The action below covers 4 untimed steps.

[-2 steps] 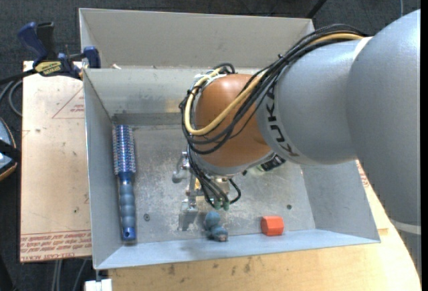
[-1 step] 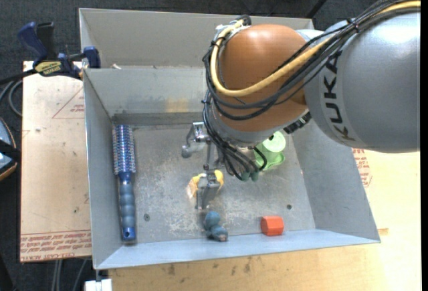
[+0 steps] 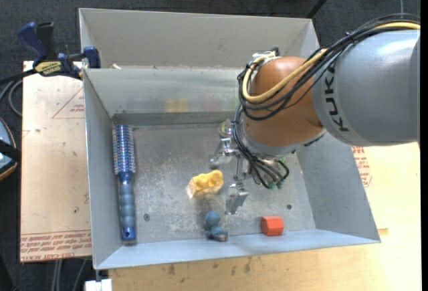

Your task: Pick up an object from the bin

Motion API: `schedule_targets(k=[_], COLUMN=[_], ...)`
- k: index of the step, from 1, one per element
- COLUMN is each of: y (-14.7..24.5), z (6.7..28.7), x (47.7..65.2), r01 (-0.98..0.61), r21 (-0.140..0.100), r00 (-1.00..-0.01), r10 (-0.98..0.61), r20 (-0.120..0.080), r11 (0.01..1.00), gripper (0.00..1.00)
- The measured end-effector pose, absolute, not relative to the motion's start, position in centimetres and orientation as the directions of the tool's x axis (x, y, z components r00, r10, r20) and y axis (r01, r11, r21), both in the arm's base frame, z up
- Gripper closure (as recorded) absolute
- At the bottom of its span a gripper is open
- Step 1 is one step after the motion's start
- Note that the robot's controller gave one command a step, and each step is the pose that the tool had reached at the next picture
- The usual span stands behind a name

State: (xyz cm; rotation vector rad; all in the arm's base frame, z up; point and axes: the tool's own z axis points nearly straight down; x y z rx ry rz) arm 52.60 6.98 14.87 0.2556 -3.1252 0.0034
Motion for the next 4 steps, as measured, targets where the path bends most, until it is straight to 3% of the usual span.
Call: schedule_targets(k=[1, 2, 3, 4], y=[9.5, 6.1, 6.4, 6.3], z=[7.6, 7.6, 7.5, 7.8], x=[52.8, 55.1, 59.1, 59.3], r01=[-0.253, -0.582, -0.554, -0.553], r21=[0.002, 0.001, 0.002, -0.003], r00=[-0.967, -0.813, -0.832, -0.833], r10=[-0.253, -0.582, -0.554, -0.553], r20=[-0.008, -0.016, 0.0, -0.009], r11=[0.967, 0.813, 0.832, 0.833], gripper=[0.0, 0.0, 0.0, 1.0])
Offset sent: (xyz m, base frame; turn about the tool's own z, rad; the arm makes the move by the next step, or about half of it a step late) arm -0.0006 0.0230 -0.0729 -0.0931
